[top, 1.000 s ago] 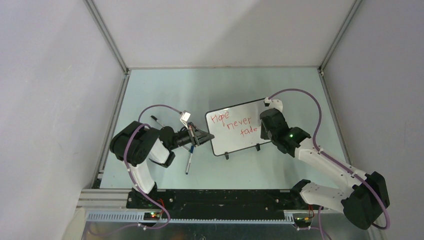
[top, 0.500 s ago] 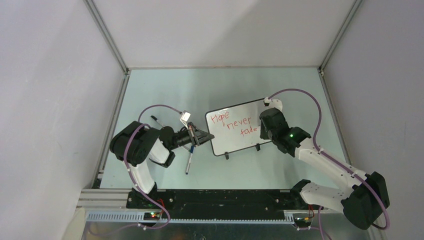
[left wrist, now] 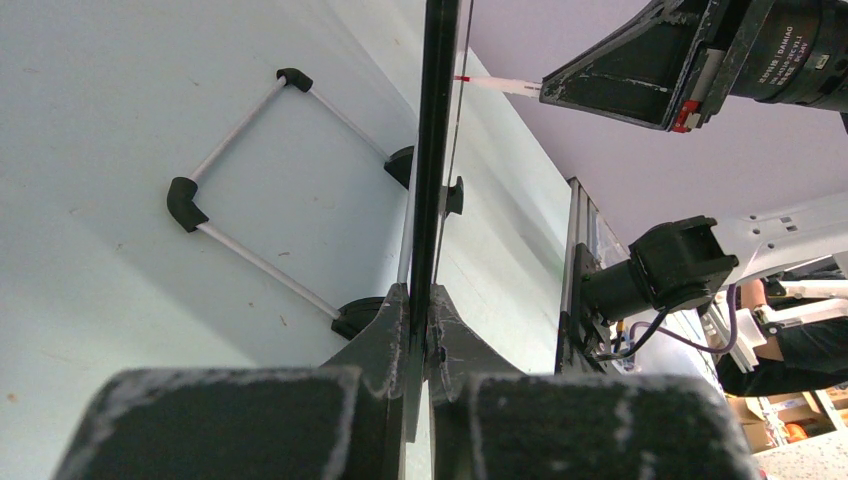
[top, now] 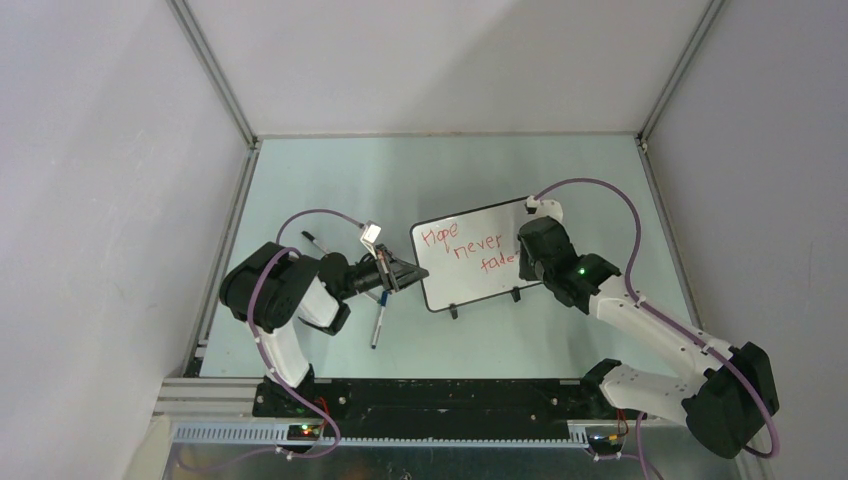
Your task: Write a sentence on the whiteboard
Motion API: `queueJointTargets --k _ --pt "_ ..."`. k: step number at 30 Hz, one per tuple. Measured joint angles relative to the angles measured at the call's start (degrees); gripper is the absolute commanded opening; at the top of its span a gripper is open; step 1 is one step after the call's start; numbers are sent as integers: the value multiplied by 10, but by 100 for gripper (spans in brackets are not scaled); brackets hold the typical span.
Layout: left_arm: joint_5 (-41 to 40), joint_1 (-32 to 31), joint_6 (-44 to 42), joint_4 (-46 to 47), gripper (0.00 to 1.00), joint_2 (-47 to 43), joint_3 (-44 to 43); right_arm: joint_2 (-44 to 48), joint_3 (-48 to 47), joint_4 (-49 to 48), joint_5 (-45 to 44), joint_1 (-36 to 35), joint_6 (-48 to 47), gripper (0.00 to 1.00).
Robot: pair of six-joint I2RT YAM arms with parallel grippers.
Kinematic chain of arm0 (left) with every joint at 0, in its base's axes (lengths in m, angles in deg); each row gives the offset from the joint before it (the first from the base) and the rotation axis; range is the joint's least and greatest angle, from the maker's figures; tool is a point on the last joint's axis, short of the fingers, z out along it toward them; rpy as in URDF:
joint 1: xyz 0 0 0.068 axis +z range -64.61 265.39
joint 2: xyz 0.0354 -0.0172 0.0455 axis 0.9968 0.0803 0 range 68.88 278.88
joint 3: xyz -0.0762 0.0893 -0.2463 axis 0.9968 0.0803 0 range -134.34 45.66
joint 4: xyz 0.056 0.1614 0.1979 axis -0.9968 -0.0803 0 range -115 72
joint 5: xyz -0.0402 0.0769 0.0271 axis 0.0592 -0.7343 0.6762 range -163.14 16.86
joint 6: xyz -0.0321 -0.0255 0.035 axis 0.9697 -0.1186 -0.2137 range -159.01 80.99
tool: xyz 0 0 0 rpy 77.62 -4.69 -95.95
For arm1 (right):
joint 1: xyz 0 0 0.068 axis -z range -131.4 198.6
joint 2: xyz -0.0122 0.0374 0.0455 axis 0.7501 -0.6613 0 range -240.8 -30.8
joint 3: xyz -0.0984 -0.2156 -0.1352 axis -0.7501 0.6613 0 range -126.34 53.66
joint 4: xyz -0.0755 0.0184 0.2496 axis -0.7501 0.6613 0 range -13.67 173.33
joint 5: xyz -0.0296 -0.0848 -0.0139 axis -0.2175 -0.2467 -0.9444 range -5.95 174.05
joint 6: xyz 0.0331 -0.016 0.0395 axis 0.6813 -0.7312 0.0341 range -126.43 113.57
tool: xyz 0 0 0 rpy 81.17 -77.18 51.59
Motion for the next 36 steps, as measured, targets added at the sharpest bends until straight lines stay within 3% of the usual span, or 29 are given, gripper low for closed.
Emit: queueJointTargets --k 36 --pt "0 0 0 0 0 0 0 -12 0 35 -16 -3 9 0"
